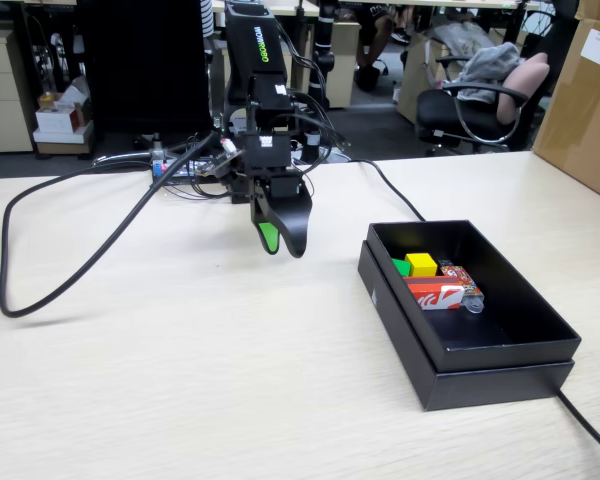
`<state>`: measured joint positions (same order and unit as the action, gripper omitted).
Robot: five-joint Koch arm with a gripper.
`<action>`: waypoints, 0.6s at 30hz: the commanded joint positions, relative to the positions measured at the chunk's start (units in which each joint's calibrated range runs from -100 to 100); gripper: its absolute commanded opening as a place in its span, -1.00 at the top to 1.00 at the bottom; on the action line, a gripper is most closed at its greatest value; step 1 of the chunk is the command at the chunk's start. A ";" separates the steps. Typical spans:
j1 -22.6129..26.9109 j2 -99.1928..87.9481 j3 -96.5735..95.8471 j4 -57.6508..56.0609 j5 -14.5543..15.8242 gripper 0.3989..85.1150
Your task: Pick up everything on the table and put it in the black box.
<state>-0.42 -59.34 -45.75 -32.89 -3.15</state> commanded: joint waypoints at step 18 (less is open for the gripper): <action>-0.10 -26.66 -28.68 24.90 -1.61 -0.09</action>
<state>-0.51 -83.53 -74.34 -13.82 -4.37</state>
